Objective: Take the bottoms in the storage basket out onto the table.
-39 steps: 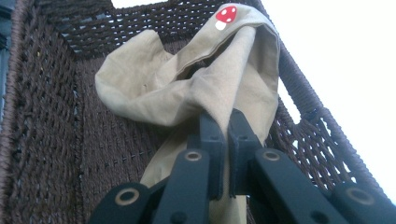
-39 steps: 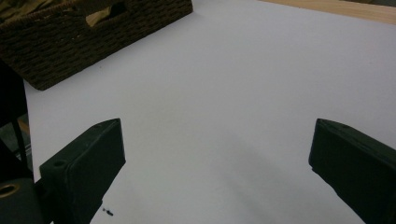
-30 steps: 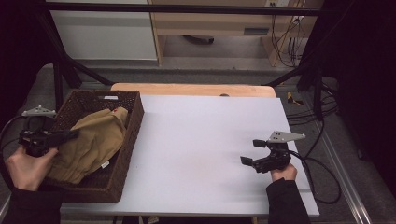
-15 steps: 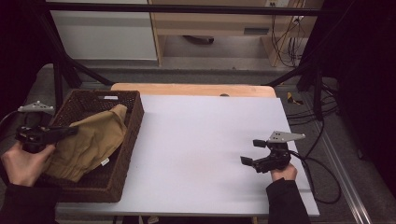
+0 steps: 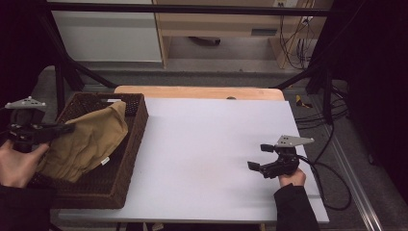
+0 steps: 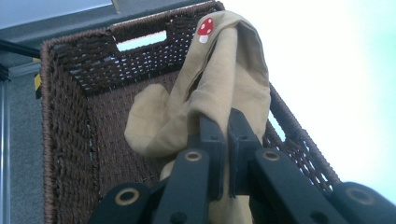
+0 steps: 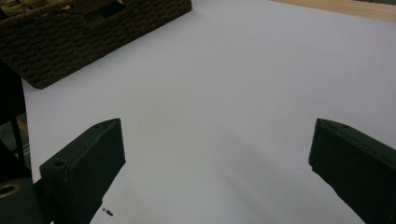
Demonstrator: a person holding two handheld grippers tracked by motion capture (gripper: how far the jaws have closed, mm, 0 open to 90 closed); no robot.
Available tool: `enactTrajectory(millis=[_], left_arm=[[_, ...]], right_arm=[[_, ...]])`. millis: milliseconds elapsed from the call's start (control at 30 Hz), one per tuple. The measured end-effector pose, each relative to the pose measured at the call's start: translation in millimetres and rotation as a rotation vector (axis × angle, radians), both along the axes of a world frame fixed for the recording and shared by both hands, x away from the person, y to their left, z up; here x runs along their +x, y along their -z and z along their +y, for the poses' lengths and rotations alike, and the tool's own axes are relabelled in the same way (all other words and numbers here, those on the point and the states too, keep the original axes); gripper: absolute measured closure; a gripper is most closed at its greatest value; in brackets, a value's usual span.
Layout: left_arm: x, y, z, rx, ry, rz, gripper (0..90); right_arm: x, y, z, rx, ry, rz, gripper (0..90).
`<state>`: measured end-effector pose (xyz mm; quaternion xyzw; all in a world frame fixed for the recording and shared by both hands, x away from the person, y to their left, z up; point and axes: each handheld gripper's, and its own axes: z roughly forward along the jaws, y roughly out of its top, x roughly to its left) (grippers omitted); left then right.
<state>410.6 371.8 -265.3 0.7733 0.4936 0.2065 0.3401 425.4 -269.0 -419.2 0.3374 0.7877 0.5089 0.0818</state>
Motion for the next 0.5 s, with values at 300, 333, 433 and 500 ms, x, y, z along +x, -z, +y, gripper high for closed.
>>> enactTrajectory(millis=[300, 333, 433, 500], left_arm=[[-2.9, -9.7, 2.3, -0.006, -0.003, -0.021, 86.8], [-3.0, -10.5, 1.8, -0.004, -0.003, -0.025, 86.8], [-3.2, -12.3, 0.3, -0.001, -0.001, -0.028, 86.8], [-3.2, -13.8, -0.9, 0.002, 0.002, -0.031, 86.8]], right_arm=[[-0.1, -0.2, -0.3, -0.001, -0.002, -0.001, 4.3], [-0.1, -0.3, -0.3, -0.001, -0.002, -0.001, 4.3], [-0.2, -0.3, -0.3, 0.002, -0.001, -0.001, 4.3], [0.0, -0.3, -0.4, -0.001, -0.001, 0.000, 4.2]])
